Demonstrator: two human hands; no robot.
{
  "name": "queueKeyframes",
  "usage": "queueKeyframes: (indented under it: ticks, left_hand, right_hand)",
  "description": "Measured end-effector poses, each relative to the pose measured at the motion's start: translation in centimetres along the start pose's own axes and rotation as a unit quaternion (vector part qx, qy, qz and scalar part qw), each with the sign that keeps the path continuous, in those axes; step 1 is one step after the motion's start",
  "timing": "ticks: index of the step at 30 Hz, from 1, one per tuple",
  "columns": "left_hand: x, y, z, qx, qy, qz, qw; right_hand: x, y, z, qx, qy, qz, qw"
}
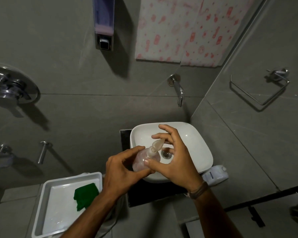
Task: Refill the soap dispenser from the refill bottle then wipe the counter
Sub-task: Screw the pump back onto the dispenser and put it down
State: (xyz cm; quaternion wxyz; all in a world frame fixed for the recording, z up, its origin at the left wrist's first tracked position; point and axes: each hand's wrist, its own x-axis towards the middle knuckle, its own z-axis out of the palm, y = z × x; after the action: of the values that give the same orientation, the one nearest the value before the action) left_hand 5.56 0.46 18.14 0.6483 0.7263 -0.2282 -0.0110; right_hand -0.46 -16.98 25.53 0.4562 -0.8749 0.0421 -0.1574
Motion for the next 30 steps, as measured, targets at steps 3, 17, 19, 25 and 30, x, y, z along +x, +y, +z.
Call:
queueKeyframes:
  ticks: [3, 17, 19, 25, 30]
  left_hand:
    - [0.2, -0.1, 0.1, 0.003, 0.000, -0.005, 1.000]
    - [0.4, -0.1, 1.2, 0.002, -0.002, 0.007, 1.000]
    - [0.3, -0.1, 1.1, 0.001, -0.007, 0.008, 1.000]
    - [0.3, 0.2, 0.9, -0.014, -0.029, 0.007, 0.999]
    - [0.0, -0.2, 1.0, -0.017, -0.023, -0.004, 1.000]
  right_hand:
    - [0.0, -0.1, 0.0, 0.016, 0.016, 0.010, 1.000]
    - [-0.5, -0.2, 0.7, -0.064, 0.126, 0.033, 0.989]
    - [-0.4, 0.1, 0.2, -0.044, 0.085, 0.039, 0.995]
    - [-0.2, 0.8, -1.3, 0.034, -0.037, 0.059, 0.997]
    - [-1.1, 0.1, 0.0, 0.034, 0.044, 0.060, 0.997]
